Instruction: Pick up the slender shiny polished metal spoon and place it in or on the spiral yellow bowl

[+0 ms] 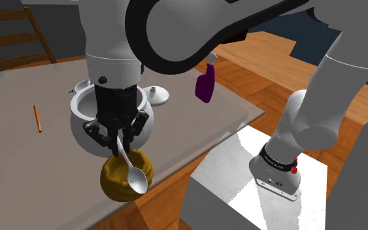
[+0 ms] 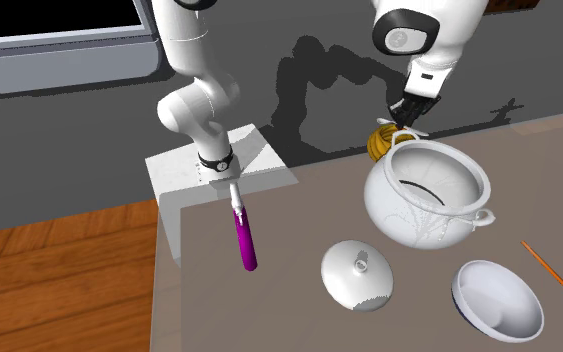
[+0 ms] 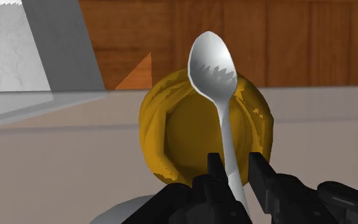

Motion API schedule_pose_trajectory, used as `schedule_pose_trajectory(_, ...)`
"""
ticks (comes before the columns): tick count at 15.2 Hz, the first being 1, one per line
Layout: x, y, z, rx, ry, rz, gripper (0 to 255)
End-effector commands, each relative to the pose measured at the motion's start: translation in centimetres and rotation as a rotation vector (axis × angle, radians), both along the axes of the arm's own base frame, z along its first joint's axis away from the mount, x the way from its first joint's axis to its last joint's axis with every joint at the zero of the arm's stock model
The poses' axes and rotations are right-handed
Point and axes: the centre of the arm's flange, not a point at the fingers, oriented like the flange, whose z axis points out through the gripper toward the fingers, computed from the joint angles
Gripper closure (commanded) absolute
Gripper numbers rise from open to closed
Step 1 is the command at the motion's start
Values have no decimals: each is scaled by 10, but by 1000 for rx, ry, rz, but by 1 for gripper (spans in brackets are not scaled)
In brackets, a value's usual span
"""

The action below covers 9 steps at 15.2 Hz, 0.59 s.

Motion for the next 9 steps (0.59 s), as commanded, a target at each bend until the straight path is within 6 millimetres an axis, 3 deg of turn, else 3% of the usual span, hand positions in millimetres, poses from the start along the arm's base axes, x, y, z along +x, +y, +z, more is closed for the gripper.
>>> schedule_pose_trajectory(1,0,0,-13,-2,3,0,255)
schedule_pose_trajectory(5,0,0,-36,-2,3,0,255)
schedule_pose_trajectory(9,0,0,-36,-2,3,0,255)
